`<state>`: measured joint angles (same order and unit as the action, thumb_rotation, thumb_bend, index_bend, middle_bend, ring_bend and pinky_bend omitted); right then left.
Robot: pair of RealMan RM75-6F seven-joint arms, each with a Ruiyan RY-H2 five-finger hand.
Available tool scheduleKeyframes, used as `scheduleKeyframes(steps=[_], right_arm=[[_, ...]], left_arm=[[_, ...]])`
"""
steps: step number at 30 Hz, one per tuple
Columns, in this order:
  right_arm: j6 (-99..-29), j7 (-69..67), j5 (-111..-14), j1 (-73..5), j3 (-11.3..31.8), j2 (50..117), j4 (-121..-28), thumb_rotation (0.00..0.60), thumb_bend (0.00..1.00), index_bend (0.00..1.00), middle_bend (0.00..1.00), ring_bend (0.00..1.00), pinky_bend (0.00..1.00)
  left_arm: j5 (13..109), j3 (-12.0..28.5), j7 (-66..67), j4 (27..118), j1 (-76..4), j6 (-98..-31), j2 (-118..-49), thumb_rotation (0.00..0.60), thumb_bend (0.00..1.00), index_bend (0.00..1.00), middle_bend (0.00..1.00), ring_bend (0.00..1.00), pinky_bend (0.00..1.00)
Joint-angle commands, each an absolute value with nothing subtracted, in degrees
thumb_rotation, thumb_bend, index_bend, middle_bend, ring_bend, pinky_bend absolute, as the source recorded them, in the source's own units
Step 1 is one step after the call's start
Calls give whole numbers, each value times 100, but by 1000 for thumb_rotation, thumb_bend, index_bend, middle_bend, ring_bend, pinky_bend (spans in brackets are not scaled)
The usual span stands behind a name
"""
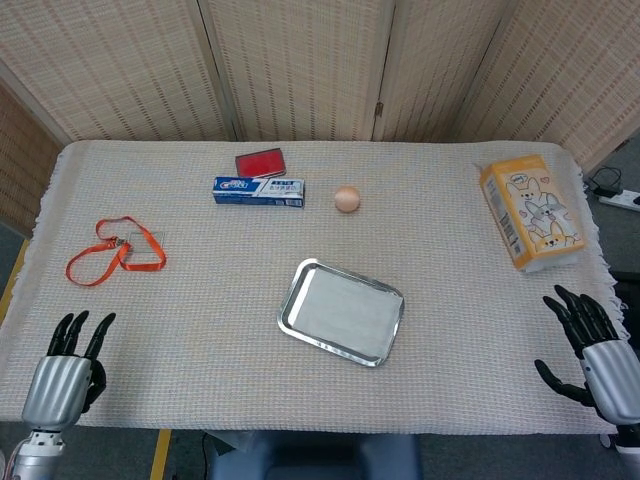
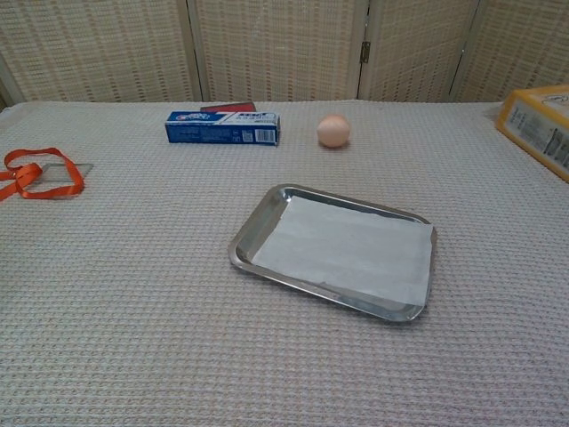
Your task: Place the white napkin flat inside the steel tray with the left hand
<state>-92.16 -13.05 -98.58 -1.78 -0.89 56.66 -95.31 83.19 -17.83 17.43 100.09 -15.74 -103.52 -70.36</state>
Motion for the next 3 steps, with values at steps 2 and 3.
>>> scheduleKeyframes(steps=[2, 3], right_arm=[[-9133, -1091, -9803, -205, -70, 5775, -9577, 600, 376, 0, 0, 0, 0], [-9122, -1059, -9799, -210, -67, 5789, -9578, 600, 376, 0, 0, 0, 0]], left_arm=[[8242, -1508, 1125, 9793, -1316, -10230, -6668, 600, 221, 34, 110, 0, 13], [8235, -1471, 1116, 9784, -1289, -10199, -6641, 600, 222, 34, 110, 0, 13]])
